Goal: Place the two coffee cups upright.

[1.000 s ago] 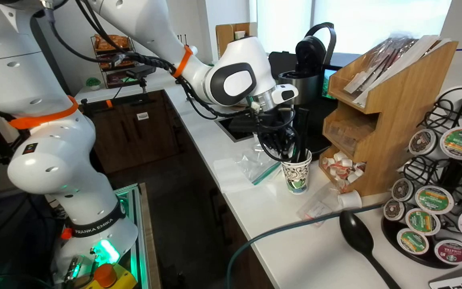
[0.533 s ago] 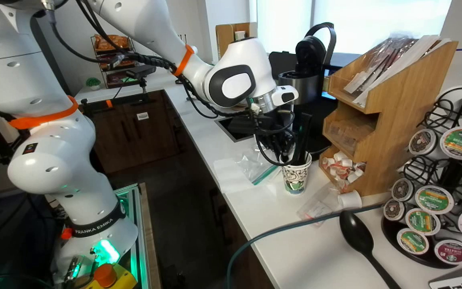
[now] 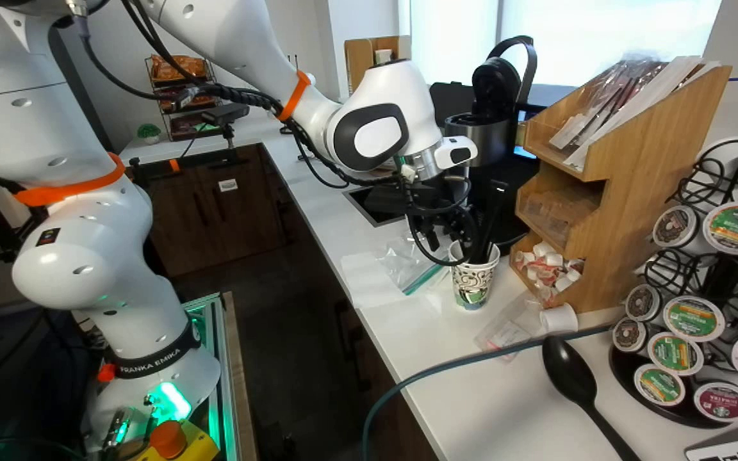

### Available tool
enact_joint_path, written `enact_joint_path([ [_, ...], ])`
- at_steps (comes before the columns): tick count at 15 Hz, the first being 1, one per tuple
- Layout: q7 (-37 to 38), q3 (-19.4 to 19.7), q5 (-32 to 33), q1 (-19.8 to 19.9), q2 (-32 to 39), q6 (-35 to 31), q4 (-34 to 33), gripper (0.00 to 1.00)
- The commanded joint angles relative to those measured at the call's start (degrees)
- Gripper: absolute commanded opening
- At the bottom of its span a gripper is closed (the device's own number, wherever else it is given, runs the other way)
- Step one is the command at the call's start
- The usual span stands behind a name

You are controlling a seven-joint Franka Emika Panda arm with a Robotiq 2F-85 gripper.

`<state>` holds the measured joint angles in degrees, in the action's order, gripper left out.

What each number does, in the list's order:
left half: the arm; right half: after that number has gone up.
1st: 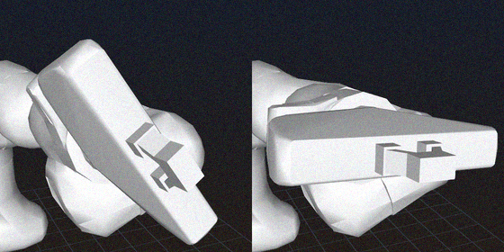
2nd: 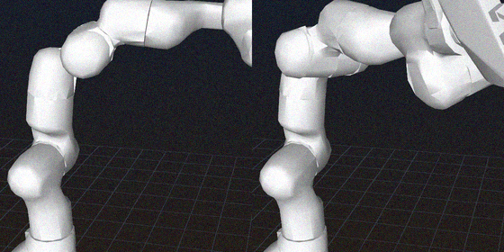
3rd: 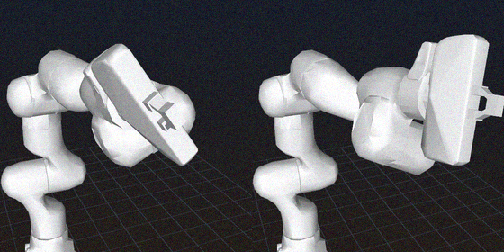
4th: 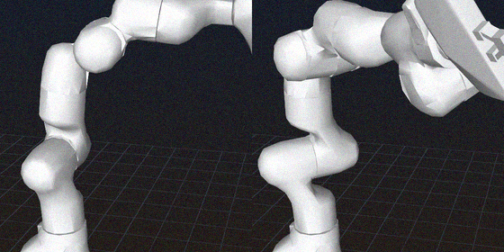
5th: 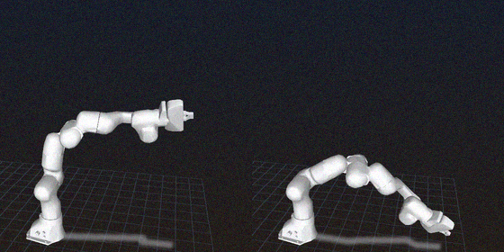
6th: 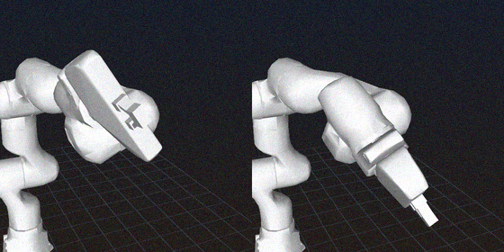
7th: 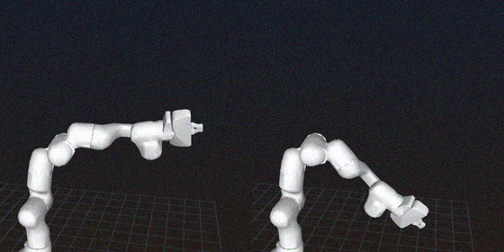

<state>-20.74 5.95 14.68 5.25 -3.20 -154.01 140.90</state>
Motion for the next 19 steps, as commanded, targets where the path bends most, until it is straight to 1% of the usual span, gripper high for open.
enact_joint_path([
  [1, -1.43, 0.15, -1.44, -0.08, -0.46, 0.12, 0.17, 1.0],
  [4, -2.2, 0.06, -2.28, -0.37, -1.32, 0.11, 0.51, 1.0],
  [7, -6.99, -0.19, -7.45, -1.59, -2.36, -0.15, 1.11, 1.0],
  [9, -9.41, -0.29, -9.8, -2.37, -3.18, -0.03, 1.18, 1.0],
  [13, -11.41, -0.33, -10.69, -3.55, -5.62, 0.18, 1.71, 1.0],
  [14, -12.94, -0.21, -11.88, -4.23, -6.49, 0.22, 1.99, 1.0],
  [15, -16.12, 0.19, -15.13, -5.52, -7.86, 0.27, 2.54, 1.0],
  [17, -25.62, 1.75, -24.58, -9.07, -11.85, 0.1, 3.92, 1.0],
  [18, -29.45, 2.49, -27.7, -10.48, -14.28, 0.76, 4.52, 1.0],
  [19, -22.35, 0.82, -21.75, -7.79, -8.28, 0.06, 1.04, 1.0],
])
